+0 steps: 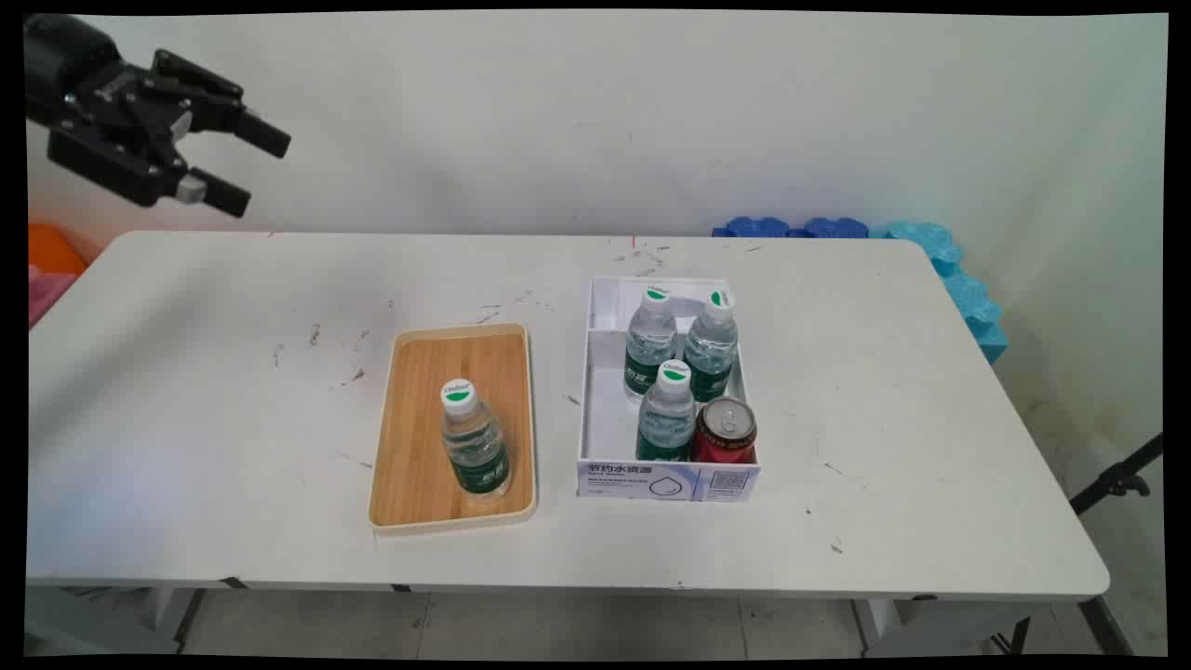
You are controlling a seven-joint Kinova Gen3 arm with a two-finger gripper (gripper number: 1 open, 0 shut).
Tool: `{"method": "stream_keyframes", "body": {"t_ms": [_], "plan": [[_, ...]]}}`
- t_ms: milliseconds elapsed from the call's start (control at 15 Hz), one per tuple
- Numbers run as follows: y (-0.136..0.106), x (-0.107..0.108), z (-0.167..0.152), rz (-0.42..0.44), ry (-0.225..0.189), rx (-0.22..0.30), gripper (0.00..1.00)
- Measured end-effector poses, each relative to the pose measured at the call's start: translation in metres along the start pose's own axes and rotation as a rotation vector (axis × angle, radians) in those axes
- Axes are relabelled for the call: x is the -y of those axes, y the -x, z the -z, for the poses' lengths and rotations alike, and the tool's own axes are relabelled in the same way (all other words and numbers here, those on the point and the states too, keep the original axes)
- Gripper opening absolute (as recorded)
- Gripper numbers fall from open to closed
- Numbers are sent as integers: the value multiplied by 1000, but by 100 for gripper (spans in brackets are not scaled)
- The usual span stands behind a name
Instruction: Pick up the green bottle from the white box
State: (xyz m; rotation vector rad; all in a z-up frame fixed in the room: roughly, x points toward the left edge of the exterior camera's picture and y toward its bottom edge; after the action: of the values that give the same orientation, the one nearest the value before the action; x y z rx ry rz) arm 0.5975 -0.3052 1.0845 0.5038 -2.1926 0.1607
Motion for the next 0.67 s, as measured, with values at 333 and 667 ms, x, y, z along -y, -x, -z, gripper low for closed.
{"method": "stream_keyframes", "body": {"t_ms": [333, 667], "plan": [[-21, 16, -14, 18, -59, -27, 100], [-47, 35, -62, 26, -126, -44, 100]]}}
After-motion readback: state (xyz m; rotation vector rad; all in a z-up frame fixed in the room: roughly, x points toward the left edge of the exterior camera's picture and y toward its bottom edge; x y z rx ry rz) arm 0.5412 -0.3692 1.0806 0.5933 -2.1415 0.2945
